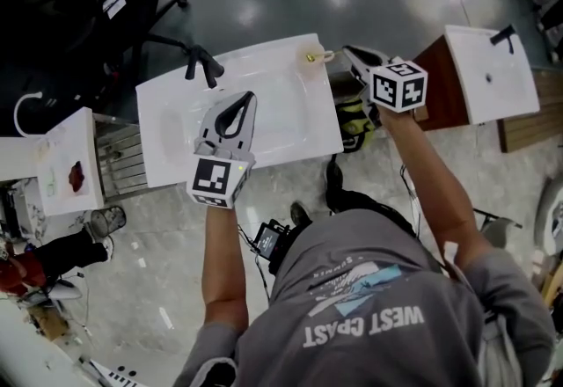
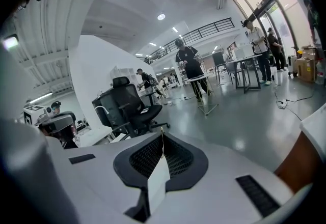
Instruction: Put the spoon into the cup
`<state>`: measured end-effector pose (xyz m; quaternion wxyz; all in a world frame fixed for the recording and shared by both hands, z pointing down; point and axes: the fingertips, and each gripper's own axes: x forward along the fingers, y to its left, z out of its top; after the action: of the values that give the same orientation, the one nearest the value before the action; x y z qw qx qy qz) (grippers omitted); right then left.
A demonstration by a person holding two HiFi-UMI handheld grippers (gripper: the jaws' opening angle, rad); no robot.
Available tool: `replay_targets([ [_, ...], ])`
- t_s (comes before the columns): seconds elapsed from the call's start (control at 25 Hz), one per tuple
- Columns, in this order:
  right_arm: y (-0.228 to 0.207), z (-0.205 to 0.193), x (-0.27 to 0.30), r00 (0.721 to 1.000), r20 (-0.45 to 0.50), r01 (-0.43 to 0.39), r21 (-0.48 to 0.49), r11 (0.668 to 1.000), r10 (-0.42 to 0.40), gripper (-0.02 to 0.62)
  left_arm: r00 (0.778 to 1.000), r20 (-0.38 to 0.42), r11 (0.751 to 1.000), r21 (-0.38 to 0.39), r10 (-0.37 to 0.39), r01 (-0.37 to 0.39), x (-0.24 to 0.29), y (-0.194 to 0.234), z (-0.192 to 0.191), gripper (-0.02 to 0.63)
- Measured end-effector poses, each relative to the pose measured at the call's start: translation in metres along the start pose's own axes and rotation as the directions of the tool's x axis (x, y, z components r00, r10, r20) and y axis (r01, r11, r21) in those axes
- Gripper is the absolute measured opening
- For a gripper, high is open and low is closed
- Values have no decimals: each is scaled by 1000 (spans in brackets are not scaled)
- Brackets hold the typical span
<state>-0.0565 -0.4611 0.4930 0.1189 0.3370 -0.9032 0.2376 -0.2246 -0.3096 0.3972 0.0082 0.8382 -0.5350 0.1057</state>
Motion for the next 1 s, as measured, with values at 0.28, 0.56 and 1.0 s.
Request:
replay_targets([
  [0.28,-13,-15,27,999,-54,8,3,1000,-7,32,1000,-20,1000,-16,15,-15,9,9,-11,2],
  [0.56,-28,-35,45,994,-111,27,20,999,-24,34,999,-33,999,-33,30,-31,13,14,-16,2],
  [1.0,-44,-60,67,983,-178,46,37,998,-39,34,997,-64,998,-49,44,-47,13,16,-28,2],
])
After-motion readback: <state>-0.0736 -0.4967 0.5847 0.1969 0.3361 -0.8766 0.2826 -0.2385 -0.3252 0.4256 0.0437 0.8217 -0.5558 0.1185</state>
